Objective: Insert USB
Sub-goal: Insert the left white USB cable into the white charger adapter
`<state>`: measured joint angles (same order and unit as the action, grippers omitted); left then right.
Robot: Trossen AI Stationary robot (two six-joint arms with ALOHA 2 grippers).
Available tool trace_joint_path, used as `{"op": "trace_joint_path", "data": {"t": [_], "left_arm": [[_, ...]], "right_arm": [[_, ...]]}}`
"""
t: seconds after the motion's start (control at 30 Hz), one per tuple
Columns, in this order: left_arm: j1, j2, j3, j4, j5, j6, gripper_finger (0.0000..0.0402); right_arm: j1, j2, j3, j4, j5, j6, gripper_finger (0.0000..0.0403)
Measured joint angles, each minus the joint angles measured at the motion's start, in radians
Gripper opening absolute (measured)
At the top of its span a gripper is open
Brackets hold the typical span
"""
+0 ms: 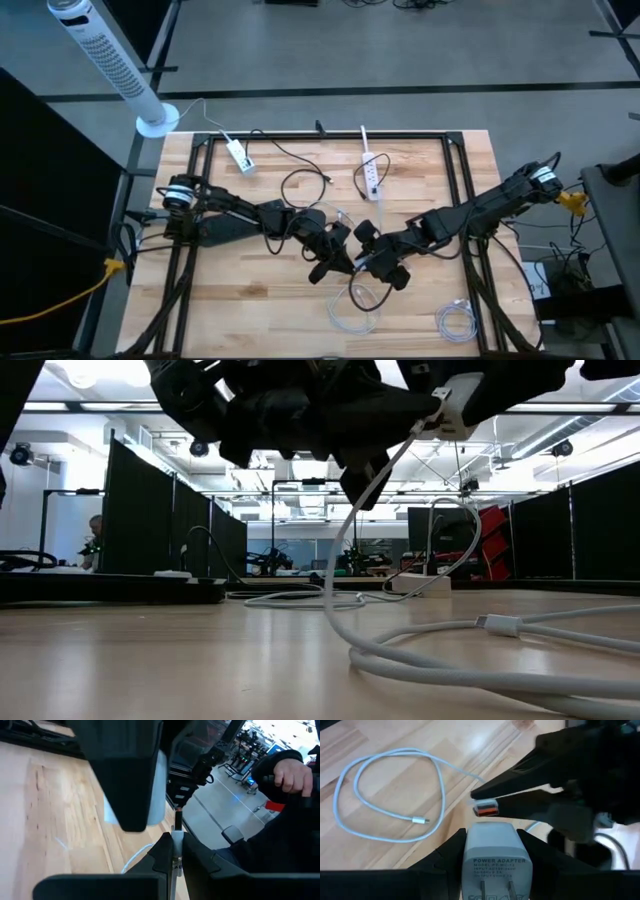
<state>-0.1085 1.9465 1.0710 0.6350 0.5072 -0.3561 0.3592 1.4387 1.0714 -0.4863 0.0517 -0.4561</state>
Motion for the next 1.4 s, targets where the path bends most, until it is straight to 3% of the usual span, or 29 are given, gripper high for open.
{"op": "trace_joint_path", "data": {"t": [1.4], "left_arm": [[0.012,0.004,-0.002,-0.008,0.033,0.033,0.0017]], "right_arm": [[0.038,0.003,0.014,0.024,0.034,-0.017,0.0141]]}}
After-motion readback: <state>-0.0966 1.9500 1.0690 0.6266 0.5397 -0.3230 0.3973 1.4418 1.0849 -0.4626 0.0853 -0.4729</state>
